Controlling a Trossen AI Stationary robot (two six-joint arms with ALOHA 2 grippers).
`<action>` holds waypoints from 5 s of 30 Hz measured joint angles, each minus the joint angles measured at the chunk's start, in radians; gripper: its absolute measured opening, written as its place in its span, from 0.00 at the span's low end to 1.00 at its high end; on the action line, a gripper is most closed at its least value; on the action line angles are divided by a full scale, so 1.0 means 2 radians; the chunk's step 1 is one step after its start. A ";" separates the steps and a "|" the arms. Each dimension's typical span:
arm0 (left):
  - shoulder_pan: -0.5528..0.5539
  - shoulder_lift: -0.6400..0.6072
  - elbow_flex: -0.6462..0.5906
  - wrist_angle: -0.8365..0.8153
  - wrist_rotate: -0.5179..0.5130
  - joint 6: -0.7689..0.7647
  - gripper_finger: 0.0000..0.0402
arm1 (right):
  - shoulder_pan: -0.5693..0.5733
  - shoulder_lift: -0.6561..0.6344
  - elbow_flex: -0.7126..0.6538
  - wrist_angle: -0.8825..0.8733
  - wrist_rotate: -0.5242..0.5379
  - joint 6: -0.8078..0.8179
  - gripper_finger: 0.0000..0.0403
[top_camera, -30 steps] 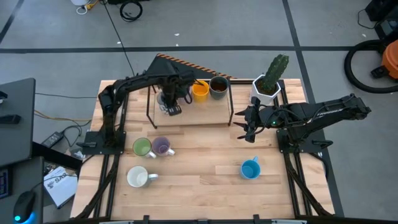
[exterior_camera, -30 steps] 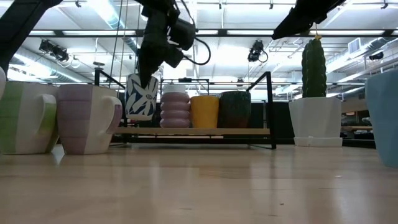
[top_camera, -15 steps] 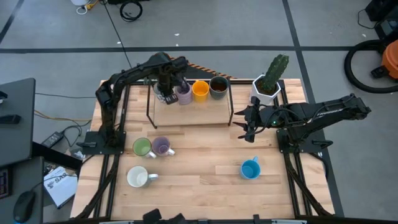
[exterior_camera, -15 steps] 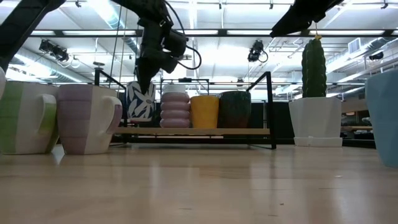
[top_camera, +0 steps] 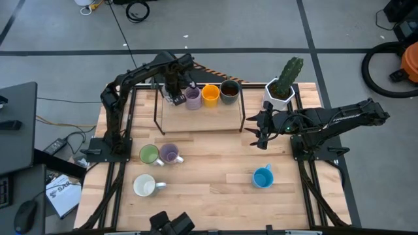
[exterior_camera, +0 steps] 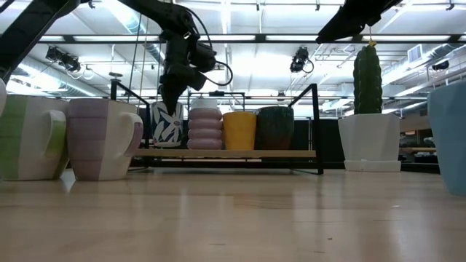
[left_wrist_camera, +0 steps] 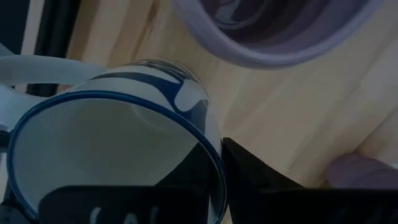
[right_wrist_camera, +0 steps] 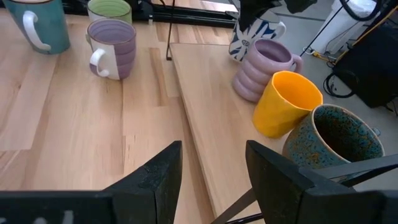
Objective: Place coffee mugs
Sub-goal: Put the blue and white printed mug on the shelf, then put the purple and white mug on the shelf
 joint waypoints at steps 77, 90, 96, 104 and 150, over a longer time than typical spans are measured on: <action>-0.375 -0.060 -0.093 0.023 0.011 -0.338 0.40 | 0.000 0.000 -0.019 0.010 -0.004 -0.045 0.45; -0.414 -0.060 -0.099 -0.003 -0.062 -0.482 0.38 | 0.000 0.000 -0.019 0.015 -0.013 -0.061 0.45; -0.434 -0.060 -0.099 0.005 -0.089 -0.504 0.35 | 0.000 0.000 -0.019 0.015 -0.013 -0.061 0.45; -0.473 -0.060 -0.099 -0.008 -0.085 -0.537 0.35 | 0.000 0.000 -0.019 0.015 -0.016 -0.058 0.45; -0.449 -0.140 -0.188 0.072 -0.059 -0.097 0.05 | 0.000 0.000 -0.019 0.028 -0.017 -0.049 0.45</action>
